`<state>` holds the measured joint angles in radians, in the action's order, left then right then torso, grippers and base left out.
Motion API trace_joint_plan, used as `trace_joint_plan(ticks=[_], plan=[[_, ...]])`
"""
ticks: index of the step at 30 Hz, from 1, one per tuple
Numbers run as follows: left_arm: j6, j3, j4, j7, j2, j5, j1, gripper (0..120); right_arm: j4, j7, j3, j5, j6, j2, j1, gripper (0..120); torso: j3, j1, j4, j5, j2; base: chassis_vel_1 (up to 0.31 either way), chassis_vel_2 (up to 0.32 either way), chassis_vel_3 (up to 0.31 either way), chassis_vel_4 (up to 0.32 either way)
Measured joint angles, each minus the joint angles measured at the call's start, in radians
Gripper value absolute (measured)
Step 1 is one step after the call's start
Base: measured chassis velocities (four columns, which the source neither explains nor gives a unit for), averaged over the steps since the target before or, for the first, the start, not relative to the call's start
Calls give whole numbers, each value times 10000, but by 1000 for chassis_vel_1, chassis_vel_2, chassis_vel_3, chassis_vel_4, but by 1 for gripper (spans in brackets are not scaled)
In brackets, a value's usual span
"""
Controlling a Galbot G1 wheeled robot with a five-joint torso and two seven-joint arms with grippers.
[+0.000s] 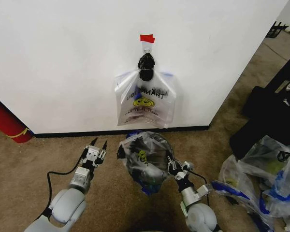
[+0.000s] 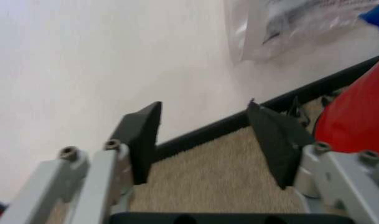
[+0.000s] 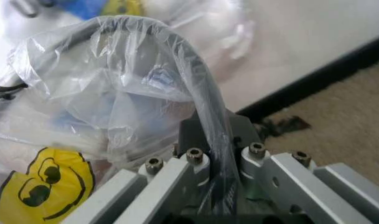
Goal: Pick up the garbage bag from the wall and place it over the trash bin.
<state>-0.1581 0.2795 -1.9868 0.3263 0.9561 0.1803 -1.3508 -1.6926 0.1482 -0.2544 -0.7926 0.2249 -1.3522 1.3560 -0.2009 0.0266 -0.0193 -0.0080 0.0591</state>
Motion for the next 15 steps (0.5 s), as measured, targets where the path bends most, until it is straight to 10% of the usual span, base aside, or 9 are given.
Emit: trace_joint_plan(ticks=[5, 15], plan=[[-277, -37, -669, 145, 100, 653, -400, 79, -255, -948, 8, -427, -48, -104, 17, 0, 0, 0, 0, 0, 0, 0, 0, 0, 0], [-2482, -587, -3683, -321, 606, 5434, -1609, 100, -580, -1911, 83, -583, 108, -259, 130, 0, 1, -1, 0, 3, 1, 0, 0, 0, 0]])
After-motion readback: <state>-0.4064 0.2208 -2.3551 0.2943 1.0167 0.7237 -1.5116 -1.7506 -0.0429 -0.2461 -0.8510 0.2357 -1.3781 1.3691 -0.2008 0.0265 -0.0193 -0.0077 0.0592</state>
